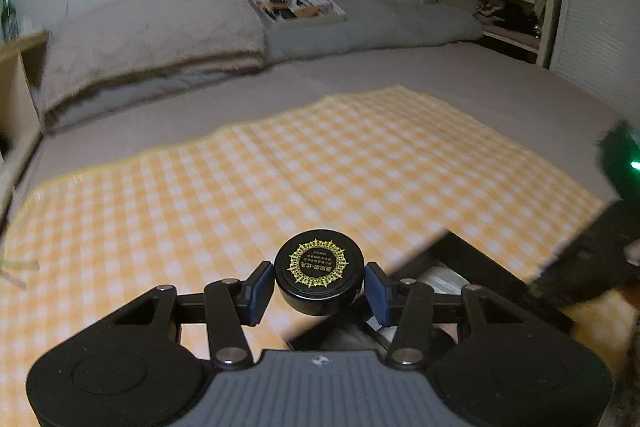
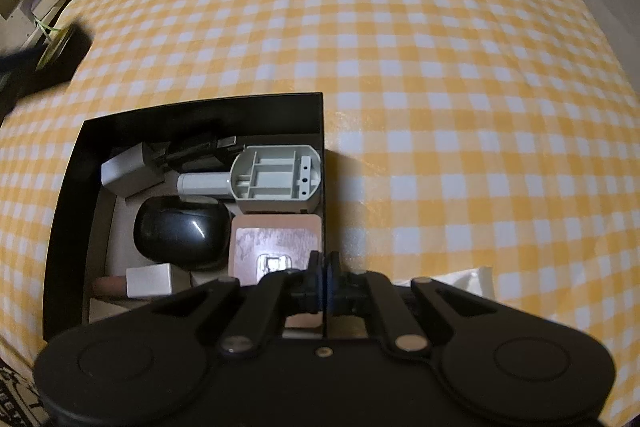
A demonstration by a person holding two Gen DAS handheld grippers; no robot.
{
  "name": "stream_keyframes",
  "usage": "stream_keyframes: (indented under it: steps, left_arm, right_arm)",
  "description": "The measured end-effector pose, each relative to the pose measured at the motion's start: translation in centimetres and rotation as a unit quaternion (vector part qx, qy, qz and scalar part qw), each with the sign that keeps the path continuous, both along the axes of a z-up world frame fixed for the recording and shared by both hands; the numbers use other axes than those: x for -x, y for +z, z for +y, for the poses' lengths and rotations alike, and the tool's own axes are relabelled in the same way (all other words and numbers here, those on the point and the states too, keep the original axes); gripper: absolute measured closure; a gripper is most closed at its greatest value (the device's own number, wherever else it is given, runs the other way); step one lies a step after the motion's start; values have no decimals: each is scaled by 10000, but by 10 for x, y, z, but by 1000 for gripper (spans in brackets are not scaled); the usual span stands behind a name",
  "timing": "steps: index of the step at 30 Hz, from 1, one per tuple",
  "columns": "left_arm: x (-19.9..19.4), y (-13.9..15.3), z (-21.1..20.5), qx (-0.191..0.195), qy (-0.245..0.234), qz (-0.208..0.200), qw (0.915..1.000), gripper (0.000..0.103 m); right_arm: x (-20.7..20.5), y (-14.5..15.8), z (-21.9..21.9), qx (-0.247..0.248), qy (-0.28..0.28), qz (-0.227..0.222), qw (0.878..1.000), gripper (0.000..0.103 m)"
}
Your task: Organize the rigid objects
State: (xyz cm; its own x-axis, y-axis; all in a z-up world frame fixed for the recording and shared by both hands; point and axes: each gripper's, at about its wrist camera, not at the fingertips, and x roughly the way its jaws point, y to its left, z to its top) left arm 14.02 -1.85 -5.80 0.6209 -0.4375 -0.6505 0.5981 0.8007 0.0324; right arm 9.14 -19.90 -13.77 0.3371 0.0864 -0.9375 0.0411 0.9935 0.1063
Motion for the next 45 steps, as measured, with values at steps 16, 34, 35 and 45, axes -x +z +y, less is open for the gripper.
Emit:
stream_keyframes:
  steps: [16, 34, 35, 45]
  left_arm:
    - [60, -38, -15, -262, -245, 1085, 9934, 53]
    - [65, -39, -16, -543, -407, 994, 9927, 27]
    - [66, -39, -16, -546, -427, 1009, 9925, 27]
    - [62, -28, -11, -212, -52, 1135, 9933, 8]
  right_arm:
    - [9, 1, 0, -14, -82, 34, 10000, 100]
    - [9, 1, 1, 14, -65, 32, 10000, 100]
    - [8, 1, 1, 11, -69, 33, 10000, 100]
    - [9, 1, 2, 10, -71, 36, 10000, 100]
